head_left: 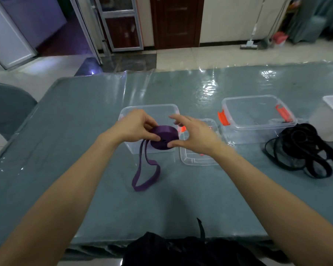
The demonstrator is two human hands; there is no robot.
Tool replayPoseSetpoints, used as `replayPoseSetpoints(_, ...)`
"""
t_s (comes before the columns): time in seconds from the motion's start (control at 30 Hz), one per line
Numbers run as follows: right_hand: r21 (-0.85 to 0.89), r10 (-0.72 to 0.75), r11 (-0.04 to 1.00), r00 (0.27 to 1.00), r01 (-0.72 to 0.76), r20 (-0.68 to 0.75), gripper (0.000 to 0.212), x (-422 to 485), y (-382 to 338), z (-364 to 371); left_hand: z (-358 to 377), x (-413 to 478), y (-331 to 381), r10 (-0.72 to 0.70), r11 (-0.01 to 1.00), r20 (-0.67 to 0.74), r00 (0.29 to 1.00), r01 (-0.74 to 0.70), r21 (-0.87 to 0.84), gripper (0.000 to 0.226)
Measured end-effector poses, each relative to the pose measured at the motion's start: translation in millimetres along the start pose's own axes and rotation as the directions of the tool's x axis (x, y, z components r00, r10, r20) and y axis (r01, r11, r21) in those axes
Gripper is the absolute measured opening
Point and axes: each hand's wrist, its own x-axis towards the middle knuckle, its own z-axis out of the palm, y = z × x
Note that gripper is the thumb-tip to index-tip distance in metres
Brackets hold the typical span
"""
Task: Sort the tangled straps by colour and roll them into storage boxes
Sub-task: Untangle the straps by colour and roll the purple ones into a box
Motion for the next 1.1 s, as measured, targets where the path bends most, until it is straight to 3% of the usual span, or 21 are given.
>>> replayPoseSetpoints(0.13, -0.198, -0.068, 0.977, 0.994, 0.082, 0.080, 0.045, 18, -11, -7, -13, 7, 19, 0.067, 0.927, 0.046, 0.997, -0.079, 0.366, 0.021)
replayPoseSetpoints(0.2, -0.160, -0.054, 0.985, 0.995, 0.068, 0.087, 0.037, 22, -16, -8, -18, 8, 26, 0.081, 0.900, 0.051, 0.995, -0.095, 0.425, 0.021)
replayPoseSetpoints(0.27, 0.024, -0.023, 1.000, 0.992, 0.020, 0.123, 0.029, 23, -18, -9, -23, 8, 27, 0.078, 0.911, 0.054, 0.995, -0.093, 0.402, 0.022)
replayPoseSetpoints(0.33, 0.227, 0.023, 0.972, 0.988, -0.058, 0.151, 0.022, 23, -16, -8, -27, 7, 21, 0.064, 0.950, 0.040, 0.997, -0.073, 0.302, 0.024)
replayPoseSetpoints(0.4, 0.356, 0.045, 0.930, 0.991, -0.089, 0.129, 0.021, 21, -12, -10, -27, 4, 11, 0.045, 0.998, 0.010, 0.999, -0.045, 0.044, 0.027)
replayPoseSetpoints(0.53, 0.610, 0.083, 0.786, 0.995, -0.102, 0.059, 0.026, 19, -4, -16, -16, -6, -11, 0.045, 0.900, -0.064, 0.997, -0.068, -0.431, 0.038)
replayPoseSetpoints(0.73, 0.897, 0.133, 0.435, 0.991, -0.081, 0.025, 0.028, 17, 9, -11, 1, -6, -15, 0.008, 0.762, -0.190, 0.982, -0.129, -0.635, 0.043)
replayPoseSetpoints(0.83, 0.939, 0.124, 0.319, 0.988, -0.129, 0.093, 0.033, 14, 12, 4, -6, -4, -9, -0.010, 0.769, -0.160, 0.987, -0.095, -0.632, 0.042)
replayPoseSetpoints(0.87, 0.917, 0.101, 0.368, 0.987, -0.154, 0.125, 0.035, 12, 13, 6, -12, -4, -7, -0.006, 0.803, -0.127, 0.992, -0.071, -0.592, 0.040)
replayPoseSetpoints(0.9, 0.848, 0.071, 0.504, 0.986, -0.164, 0.149, 0.040, 11, 14, 6, -17, -3, -4, -0.001, 0.856, -0.087, 0.996, -0.044, -0.515, 0.037)
replayPoseSetpoints(0.97, 0.544, 0.058, 0.825, 0.980, -0.155, 0.191, 0.064, 13, 12, 1, -27, 1, 3, 0.005, 0.983, -0.006, 1.000, -0.006, -0.182, 0.022)
replayPoseSetpoints(1.0, 0.392, 0.079, 0.908, 0.979, -0.149, 0.190, 0.076, 16, 8, -2, -30, 5, 8, 0.019, 0.999, 0.028, 0.999, -0.020, 0.045, 0.017)
replayPoseSetpoints(1.03, 0.285, 0.088, 0.948, 0.980, -0.138, 0.181, 0.080, 21, 2, -3, -31, 9, 15, 0.043, 0.966, 0.058, 0.997, -0.056, 0.251, 0.016)
replayPoseSetpoints(1.1, 0.201, 0.043, 0.976, 0.981, -0.081, 0.187, 0.057, 30, -11, -2, -29, 16, 29, 0.082, 0.867, 0.095, 0.992, -0.118, 0.484, 0.021)
